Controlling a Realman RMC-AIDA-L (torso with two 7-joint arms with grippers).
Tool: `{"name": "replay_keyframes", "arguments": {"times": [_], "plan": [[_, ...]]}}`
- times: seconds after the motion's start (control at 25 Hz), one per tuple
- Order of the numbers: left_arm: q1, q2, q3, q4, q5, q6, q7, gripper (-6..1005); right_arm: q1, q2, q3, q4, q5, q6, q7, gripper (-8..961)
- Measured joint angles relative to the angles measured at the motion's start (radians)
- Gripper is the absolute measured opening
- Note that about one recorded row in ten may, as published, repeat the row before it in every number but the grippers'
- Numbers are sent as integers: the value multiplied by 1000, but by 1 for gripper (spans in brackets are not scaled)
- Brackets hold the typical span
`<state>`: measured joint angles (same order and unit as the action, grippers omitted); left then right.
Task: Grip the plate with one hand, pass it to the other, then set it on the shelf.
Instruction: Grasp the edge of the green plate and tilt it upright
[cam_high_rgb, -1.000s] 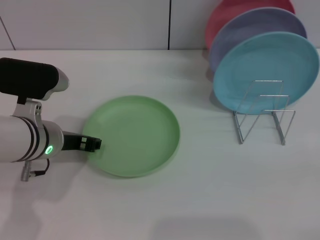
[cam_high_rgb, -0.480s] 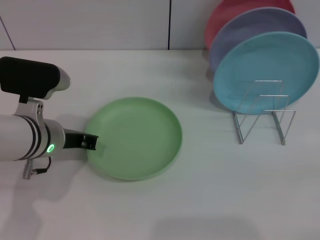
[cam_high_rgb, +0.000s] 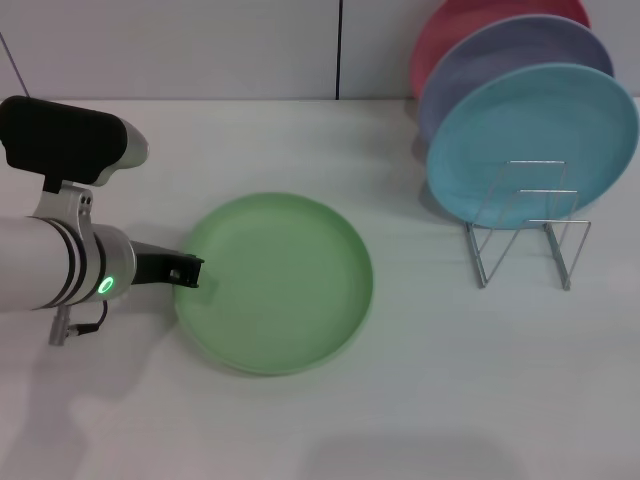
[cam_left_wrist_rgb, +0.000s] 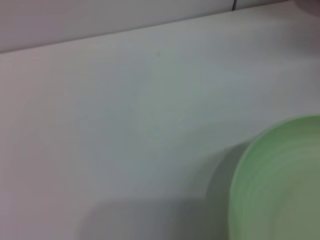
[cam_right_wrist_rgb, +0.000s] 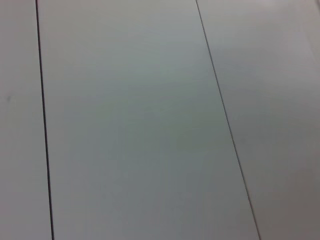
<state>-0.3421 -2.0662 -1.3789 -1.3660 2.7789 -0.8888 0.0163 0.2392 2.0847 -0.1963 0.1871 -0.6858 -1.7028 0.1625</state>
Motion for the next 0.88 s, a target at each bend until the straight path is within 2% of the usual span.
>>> {"name": "replay_keyframes", "arguments": {"times": [0.28,0.64,0.76,0.88], "plan": [[6,1,-7,-56,-32,-3,53,78,3,0,0,3,-12,-49,0,818],[6,1,-10,-107,-77,-4,110,45,18,-4,0,-11,-97,-278,23,817],[9,1,-11,-142,-78,-2,120,42,44,-7,0,-67,-162,-404,107,817],[15,3,-22,-175,-78,-1,138,40,91,-8,0,-182,-206,-464,267,817]]}}
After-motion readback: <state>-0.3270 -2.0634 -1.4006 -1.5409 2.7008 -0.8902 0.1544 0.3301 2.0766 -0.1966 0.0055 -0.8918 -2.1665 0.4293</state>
